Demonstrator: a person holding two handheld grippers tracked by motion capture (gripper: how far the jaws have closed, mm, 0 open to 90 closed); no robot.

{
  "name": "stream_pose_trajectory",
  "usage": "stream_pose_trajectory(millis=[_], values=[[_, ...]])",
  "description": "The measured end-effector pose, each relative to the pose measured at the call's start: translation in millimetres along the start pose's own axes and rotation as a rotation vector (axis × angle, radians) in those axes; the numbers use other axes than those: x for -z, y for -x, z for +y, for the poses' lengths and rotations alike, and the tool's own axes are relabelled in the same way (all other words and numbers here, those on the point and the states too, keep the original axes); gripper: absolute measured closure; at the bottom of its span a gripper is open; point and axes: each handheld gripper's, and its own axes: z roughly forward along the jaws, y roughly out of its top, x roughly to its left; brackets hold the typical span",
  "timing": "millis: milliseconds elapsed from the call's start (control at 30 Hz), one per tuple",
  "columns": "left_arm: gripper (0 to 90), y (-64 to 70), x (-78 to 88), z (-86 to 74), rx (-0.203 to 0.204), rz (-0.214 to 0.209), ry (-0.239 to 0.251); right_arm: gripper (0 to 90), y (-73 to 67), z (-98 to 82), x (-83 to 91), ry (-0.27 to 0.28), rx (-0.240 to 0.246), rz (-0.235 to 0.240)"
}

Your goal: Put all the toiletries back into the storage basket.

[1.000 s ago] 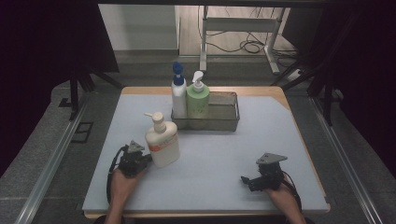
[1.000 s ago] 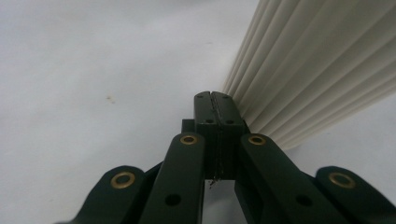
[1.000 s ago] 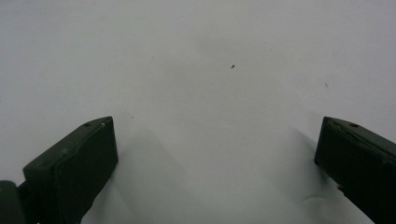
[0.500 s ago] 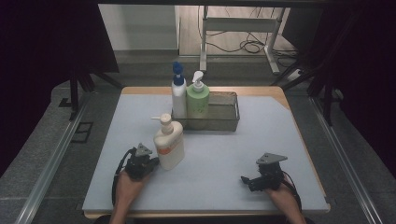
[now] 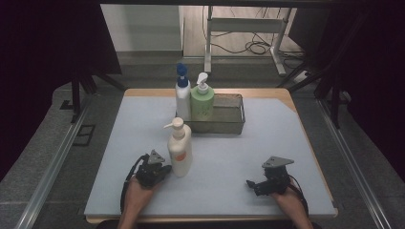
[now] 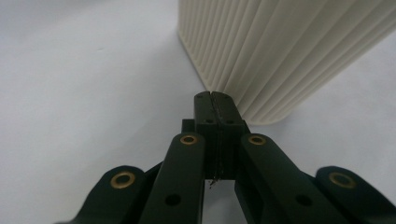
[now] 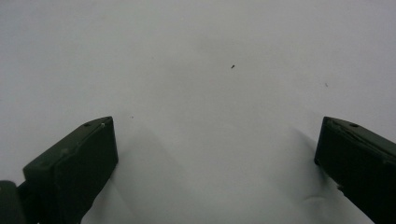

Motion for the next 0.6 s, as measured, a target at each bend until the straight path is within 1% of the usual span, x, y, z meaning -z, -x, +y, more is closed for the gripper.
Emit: stream_pose_trajectory(millis=[133, 233, 333, 433, 467, 600], values=[[89.4, 6.8, -1.8, 1.7, -0.013, -0.017, -0.005, 0.0, 0.0, 0.0, 0.0, 0.000, 0.000, 0.000], [89.4, 10.9, -3.2, 3.4, -0.024, -0.021, -0.009, 0.0, -0.1, 0.0, 0.1, -0.001, -0.002, 0.000], [89.4, 14.4, -5.0, 4.8, -0.027, -0.027, -0.007, 0.0, -0.1, 0.0, 0.1, -0.001, -0.002, 0.000], [89.4, 18.5, -6.8, 7.1, -0.049, -0.035, -0.016, 0.0, -0.1, 0.0, 0.1, -0.001, -0.002, 0.000], [89.4, 20.5, -7.8, 7.8, -0.049, -0.039, -0.013, 0.0, -0.1, 0.0, 0.1, -0.001, -0.002, 0.000], [89.3, 26.6, -10.8, 10.9, -0.069, -0.039, -0.016, 0.0, -0.1, 0.0, 0.1, -0.001, -0.002, 0.000]])
